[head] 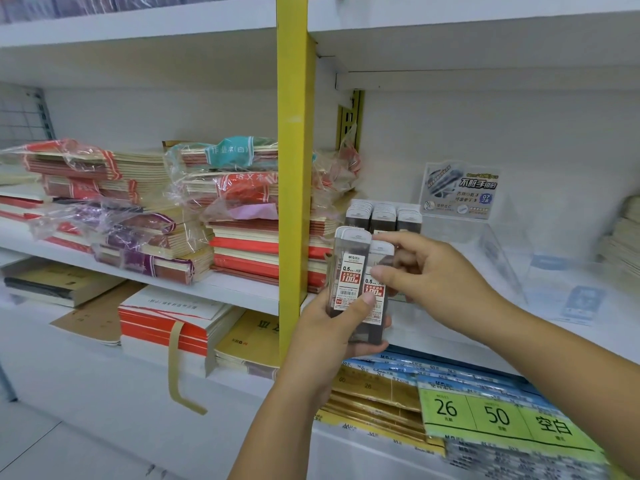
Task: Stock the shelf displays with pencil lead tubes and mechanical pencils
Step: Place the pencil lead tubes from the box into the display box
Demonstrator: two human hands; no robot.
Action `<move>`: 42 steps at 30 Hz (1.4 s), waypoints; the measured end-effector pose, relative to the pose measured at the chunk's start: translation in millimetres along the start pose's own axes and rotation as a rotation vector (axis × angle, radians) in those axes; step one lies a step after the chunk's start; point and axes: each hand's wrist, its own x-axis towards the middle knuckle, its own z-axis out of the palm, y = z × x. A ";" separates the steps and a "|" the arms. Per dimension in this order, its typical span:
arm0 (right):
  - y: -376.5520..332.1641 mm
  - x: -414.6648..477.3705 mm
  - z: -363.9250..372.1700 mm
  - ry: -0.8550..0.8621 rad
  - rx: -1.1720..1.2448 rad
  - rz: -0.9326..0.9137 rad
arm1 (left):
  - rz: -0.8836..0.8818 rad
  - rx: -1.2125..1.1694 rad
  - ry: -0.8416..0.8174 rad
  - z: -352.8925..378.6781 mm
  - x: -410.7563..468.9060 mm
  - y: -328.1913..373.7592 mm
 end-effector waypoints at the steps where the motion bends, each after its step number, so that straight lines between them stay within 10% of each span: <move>1: 0.5 0.2 1.3 0.001 0.048 0.005 | -0.005 0.001 -0.004 0.5 -0.8 -0.3; 8: -1.9 24.2 -42.6 0.455 -0.036 -0.074 | -0.023 -0.010 0.011 -5.9 1.9 0.0; 14: 15.4 39.9 -54.1 0.308 -0.496 -0.120 | -0.020 -0.039 0.030 -7.8 3.6 -1.9; 33: 45.2 44.2 -37.1 0.376 -0.647 0.015 | -0.020 0.039 -0.007 -7.8 3.6 -0.4; 42: 7.9 4.0 -3.4 -0.006 0.044 0.027 | -0.074 0.005 -0.144 -1.5 -1.5 4.0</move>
